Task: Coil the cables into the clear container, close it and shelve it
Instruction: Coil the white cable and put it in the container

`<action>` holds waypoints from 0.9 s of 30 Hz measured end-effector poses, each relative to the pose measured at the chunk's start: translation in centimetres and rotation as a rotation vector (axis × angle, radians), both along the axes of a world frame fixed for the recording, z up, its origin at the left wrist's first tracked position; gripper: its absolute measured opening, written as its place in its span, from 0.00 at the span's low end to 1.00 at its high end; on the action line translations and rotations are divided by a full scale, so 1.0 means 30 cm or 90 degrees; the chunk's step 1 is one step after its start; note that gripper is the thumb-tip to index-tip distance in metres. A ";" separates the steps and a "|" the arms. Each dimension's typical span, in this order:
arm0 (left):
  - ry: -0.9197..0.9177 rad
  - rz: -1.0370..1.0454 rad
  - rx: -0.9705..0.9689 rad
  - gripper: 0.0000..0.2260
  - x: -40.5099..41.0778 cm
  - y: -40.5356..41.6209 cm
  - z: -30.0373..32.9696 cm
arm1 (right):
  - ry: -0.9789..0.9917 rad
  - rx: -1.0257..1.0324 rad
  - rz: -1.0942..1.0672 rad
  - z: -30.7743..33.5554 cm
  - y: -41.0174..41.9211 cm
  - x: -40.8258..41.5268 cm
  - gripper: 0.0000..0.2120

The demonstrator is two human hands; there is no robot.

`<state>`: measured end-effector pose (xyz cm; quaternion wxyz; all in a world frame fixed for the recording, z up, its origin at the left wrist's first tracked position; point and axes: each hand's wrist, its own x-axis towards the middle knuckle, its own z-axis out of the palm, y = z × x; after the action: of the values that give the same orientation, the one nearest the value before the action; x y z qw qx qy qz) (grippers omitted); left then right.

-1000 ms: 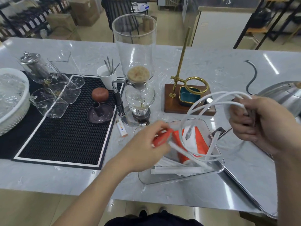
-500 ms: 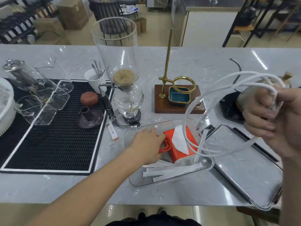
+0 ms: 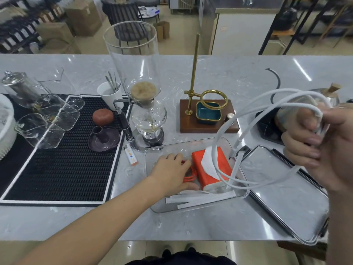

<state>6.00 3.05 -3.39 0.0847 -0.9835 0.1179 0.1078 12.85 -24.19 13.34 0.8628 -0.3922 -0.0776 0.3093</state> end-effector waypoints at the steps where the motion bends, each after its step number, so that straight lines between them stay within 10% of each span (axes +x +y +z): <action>1: -0.014 0.003 0.004 0.38 0.000 -0.002 -0.008 | -0.018 0.008 -0.012 -0.007 0.012 -0.021 0.13; 15: -0.075 -0.037 0.034 0.43 0.024 -0.001 -0.043 | -0.150 -0.235 -0.096 0.028 0.118 -0.107 0.06; 23: 0.030 0.264 -1.098 0.23 -0.040 -0.019 0.237 | -0.111 -0.242 -0.064 0.036 0.153 -0.100 0.08; 27: 0.117 0.222 -1.248 0.22 -0.078 -0.050 0.336 | -0.073 -0.224 -0.019 0.028 0.182 -0.085 0.10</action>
<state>3.67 1.55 6.70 -0.7904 -0.6105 0.0145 0.0494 10.29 -18.71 14.17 0.7794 -0.5555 -0.0653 0.2822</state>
